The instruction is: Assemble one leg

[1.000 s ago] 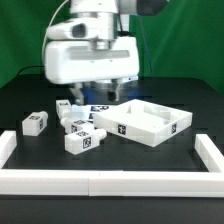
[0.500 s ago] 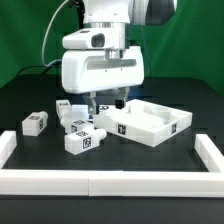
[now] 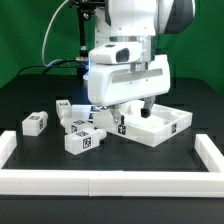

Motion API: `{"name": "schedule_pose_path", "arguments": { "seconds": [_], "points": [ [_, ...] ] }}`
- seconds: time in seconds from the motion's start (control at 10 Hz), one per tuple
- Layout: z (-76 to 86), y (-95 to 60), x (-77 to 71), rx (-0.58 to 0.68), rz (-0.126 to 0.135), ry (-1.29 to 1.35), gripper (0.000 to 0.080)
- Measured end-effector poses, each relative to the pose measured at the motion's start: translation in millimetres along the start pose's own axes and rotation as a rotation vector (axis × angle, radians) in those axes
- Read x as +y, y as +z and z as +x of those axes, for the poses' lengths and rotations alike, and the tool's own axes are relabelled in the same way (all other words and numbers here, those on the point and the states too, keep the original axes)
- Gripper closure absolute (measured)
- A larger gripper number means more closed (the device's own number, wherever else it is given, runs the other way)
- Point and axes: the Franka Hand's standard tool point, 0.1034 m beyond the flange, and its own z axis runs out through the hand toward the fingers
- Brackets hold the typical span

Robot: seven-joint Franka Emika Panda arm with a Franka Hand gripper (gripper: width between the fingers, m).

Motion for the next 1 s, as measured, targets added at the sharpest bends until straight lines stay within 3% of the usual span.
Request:
{"name": "schedule_pose_path", "arguments": {
  "seconds": [0.6, 0.7, 0.8, 0.9, 1.0],
  "points": [
    [-11.6, 19.4, -11.6, -0.034, 0.025, 0.011, 0.0151],
    [-11.3, 19.3, -11.5, -0.034, 0.025, 0.011, 0.0267],
    [-11.4, 19.3, -11.4, -0.034, 0.025, 0.011, 0.0267],
    [-11.4, 19.3, -11.4, -0.034, 0.025, 0.011, 0.0405],
    [-11.5, 19.3, -11.3, -0.034, 0.025, 0.011, 0.0405]
  ]
}}
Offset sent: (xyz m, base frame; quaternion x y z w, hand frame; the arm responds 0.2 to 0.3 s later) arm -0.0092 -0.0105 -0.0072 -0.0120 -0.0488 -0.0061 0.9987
